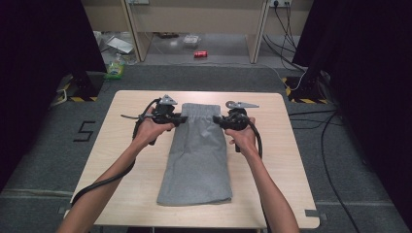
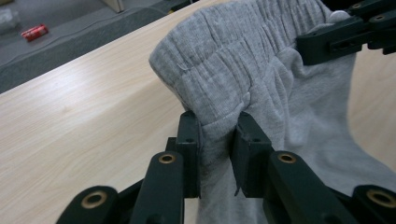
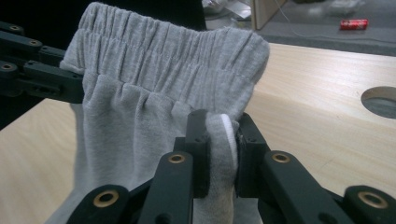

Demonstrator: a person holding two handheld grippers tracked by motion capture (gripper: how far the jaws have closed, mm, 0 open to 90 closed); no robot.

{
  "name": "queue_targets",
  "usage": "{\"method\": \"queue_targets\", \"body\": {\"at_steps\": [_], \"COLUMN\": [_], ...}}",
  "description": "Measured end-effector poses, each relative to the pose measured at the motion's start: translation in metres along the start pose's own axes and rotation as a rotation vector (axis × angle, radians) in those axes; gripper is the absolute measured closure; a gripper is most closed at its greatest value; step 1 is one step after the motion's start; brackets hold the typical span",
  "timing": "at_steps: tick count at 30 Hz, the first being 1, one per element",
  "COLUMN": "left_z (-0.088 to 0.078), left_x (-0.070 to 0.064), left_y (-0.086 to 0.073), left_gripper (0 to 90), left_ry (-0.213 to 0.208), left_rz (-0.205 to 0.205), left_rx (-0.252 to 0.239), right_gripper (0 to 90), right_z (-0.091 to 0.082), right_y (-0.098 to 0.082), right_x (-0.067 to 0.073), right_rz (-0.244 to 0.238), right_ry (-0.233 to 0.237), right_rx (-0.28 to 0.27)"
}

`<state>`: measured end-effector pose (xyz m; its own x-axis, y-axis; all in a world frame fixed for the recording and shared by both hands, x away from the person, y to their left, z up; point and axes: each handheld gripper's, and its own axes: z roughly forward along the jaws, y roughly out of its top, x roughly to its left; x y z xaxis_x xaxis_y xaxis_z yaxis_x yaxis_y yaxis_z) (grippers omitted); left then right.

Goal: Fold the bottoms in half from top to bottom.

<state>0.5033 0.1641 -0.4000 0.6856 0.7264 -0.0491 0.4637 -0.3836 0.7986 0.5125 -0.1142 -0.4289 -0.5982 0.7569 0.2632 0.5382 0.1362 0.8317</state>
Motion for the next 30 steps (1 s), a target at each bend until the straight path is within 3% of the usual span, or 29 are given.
{"method": "queue_targets", "body": {"at_steps": [8,14,19,30], "left_z": [-0.029,-0.046,-0.050,-0.053], "left_x": [-0.022,-0.039,-0.047,-0.070], "left_y": [-0.024,-0.052,-0.073,-0.109], "left_gripper": [74.2,74.7,74.8,74.7], "left_ry": [-0.058,-0.091,-0.117,-0.152], "left_rz": [0.055,0.096,0.098,0.158], "left_rx": [-0.060,-0.082,-0.087,-0.063], "right_gripper": [79.3,79.4,79.4,79.2], "right_z": [-0.028,-0.043,-0.054,-0.071], "right_y": [-0.018,-0.039,-0.059,-0.099], "right_x": [0.024,0.041,0.053,0.067], "right_rz": [-0.056,-0.089,-0.120,-0.143], "right_ry": [0.050,0.072,0.086,0.098], "right_rx": [-0.029,-0.040,-0.037,-0.012]}}
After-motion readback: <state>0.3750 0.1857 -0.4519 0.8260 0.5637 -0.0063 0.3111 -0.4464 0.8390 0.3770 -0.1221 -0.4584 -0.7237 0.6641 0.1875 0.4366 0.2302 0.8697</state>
